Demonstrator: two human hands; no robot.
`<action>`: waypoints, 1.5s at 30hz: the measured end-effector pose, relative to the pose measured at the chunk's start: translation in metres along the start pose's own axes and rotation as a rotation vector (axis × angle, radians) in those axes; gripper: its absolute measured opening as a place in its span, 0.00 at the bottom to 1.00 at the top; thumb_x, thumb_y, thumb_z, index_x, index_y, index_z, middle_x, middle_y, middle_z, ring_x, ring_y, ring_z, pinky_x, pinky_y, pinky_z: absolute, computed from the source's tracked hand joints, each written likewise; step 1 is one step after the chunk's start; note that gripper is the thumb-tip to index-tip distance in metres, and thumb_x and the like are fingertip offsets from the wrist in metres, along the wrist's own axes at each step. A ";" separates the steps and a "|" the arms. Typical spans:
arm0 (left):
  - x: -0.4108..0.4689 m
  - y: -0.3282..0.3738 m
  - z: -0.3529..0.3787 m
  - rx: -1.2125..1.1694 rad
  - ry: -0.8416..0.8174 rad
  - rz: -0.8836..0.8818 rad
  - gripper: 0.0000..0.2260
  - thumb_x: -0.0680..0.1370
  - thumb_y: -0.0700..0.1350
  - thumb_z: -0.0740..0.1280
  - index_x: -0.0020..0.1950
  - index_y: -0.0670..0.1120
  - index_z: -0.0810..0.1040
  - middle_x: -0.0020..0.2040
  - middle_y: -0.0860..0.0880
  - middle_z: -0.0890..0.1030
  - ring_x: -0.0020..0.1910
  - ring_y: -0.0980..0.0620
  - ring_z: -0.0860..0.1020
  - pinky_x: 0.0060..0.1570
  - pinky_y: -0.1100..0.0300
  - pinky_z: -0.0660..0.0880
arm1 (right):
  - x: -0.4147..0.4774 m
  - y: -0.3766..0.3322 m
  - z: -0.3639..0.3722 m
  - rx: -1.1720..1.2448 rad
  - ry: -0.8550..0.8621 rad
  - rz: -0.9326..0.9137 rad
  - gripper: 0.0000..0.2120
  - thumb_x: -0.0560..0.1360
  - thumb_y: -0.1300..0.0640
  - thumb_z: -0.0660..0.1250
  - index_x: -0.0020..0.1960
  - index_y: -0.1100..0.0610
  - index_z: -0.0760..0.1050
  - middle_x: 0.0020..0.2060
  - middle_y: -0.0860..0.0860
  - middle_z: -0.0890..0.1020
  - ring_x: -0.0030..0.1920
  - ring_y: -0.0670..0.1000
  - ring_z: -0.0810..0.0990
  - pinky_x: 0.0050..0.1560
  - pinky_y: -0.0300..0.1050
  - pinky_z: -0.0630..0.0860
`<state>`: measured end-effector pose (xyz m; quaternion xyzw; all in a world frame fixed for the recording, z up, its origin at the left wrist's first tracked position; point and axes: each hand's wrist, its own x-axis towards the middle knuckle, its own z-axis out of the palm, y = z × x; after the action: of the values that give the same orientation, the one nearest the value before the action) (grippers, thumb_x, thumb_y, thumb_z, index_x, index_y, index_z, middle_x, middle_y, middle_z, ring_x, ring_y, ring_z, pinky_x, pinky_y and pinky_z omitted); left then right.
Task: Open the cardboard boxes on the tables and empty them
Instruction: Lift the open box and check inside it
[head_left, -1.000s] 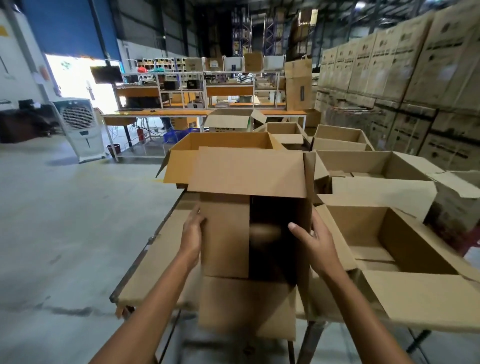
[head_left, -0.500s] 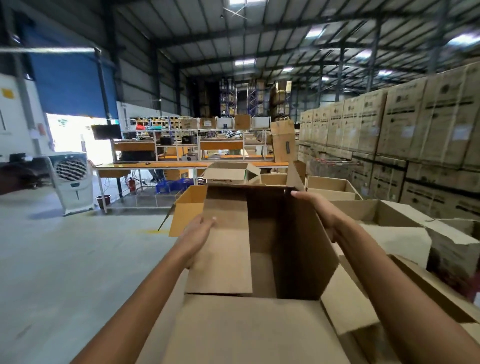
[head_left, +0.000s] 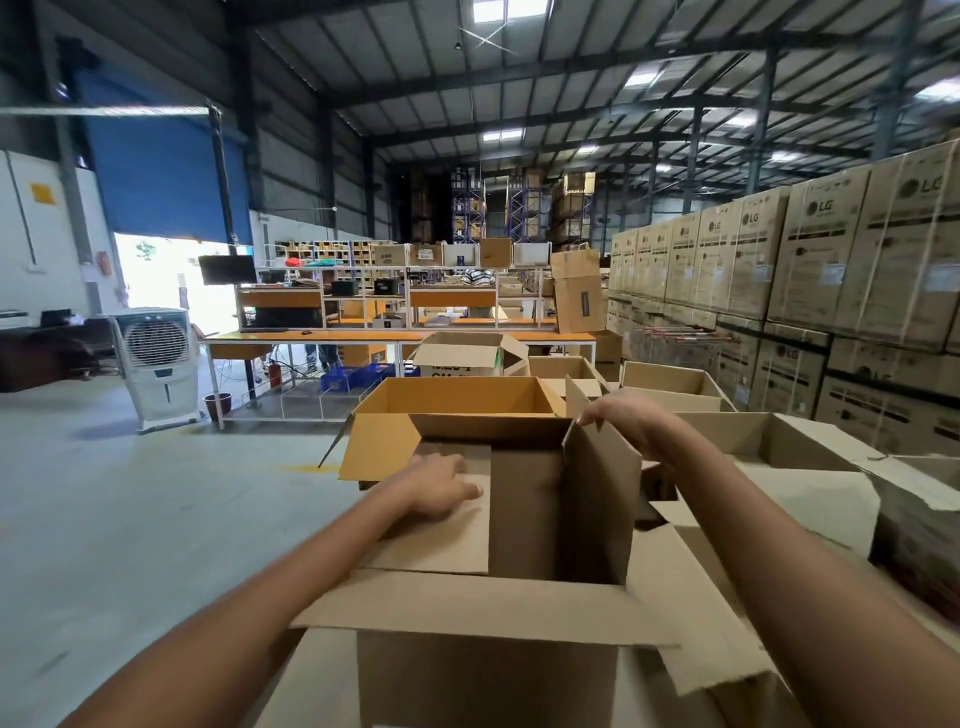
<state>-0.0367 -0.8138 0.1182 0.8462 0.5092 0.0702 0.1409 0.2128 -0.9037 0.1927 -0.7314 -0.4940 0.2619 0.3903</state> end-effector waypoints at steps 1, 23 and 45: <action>0.003 0.003 0.000 0.075 -0.030 0.018 0.30 0.79 0.62 0.62 0.79 0.52 0.62 0.78 0.44 0.65 0.76 0.42 0.61 0.72 0.44 0.63 | 0.003 -0.002 -0.004 -0.078 0.017 -0.043 0.15 0.76 0.59 0.70 0.62 0.63 0.78 0.60 0.60 0.79 0.59 0.60 0.78 0.48 0.48 0.79; 0.142 0.013 0.001 0.246 0.045 -0.016 0.33 0.81 0.66 0.54 0.80 0.50 0.58 0.79 0.44 0.61 0.77 0.41 0.61 0.74 0.43 0.61 | 0.050 0.110 -0.025 -0.565 -0.002 0.031 0.14 0.80 0.52 0.58 0.64 0.52 0.74 0.60 0.54 0.81 0.59 0.54 0.78 0.57 0.46 0.75; 0.093 0.008 -0.126 0.743 -0.201 -0.231 0.02 0.76 0.40 0.71 0.48 0.46 0.80 0.46 0.50 0.80 0.47 0.52 0.79 0.56 0.53 0.79 | 0.045 0.086 0.051 -0.478 0.003 0.044 0.11 0.83 0.55 0.58 0.42 0.53 0.71 0.41 0.51 0.79 0.42 0.50 0.81 0.49 0.47 0.81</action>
<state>-0.0192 -0.7139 0.2384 0.7794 0.5753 -0.2178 -0.1187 0.2346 -0.8641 0.0930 -0.8140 -0.5255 0.1448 0.2009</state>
